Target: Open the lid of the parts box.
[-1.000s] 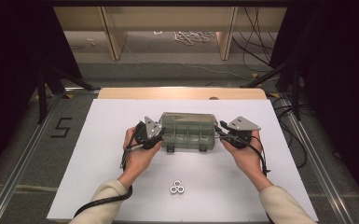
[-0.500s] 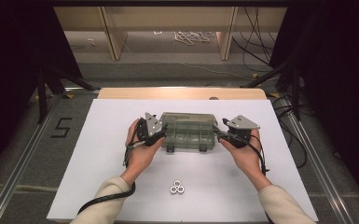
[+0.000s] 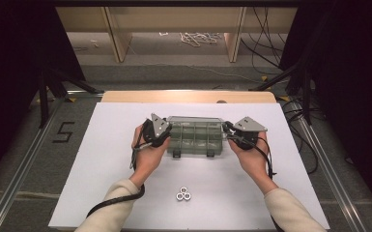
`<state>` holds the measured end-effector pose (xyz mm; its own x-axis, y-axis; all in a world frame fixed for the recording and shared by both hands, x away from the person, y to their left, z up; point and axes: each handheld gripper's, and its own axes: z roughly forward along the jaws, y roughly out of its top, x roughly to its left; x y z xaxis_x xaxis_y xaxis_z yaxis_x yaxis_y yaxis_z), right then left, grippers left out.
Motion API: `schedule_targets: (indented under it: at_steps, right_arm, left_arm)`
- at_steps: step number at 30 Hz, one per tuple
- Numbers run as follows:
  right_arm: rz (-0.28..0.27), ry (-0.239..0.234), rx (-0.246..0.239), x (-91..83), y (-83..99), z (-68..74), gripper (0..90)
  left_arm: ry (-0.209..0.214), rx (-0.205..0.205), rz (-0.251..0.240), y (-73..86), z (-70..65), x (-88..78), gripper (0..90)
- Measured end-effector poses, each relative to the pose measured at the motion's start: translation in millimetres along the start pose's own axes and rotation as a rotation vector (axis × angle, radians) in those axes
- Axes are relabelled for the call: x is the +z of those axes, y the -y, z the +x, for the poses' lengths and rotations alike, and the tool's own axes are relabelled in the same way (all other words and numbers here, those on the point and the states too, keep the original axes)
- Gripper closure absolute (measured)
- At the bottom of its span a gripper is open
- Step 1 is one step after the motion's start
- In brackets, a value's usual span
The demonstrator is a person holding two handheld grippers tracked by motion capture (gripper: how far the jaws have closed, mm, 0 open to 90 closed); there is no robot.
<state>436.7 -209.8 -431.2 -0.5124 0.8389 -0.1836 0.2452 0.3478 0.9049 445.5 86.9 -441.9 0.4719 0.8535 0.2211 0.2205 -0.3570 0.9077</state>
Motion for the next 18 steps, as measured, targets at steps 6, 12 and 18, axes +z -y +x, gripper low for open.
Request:
schedule_targets:
  at_steps: [6, 12, 18]
  right_arm:
    - [0.000, 0.030, -0.012, 1.7, -3.8, -1.7, 83.2]
    - [-0.002, 0.054, -0.012, 3.6, -6.5, -2.0, 84.7]
    - [0.003, 0.056, 0.001, 4.8, -8.7, -1.5, 85.5]
  left_arm:
    - [-0.017, -0.012, -0.007, -3.2, 3.5, 0.7, 74.1]
    - [-0.037, -0.034, -0.005, -6.2, 5.1, 1.6, 80.4]
    - [-0.042, -0.034, 0.004, -9.9, 6.6, 2.7, 82.6]
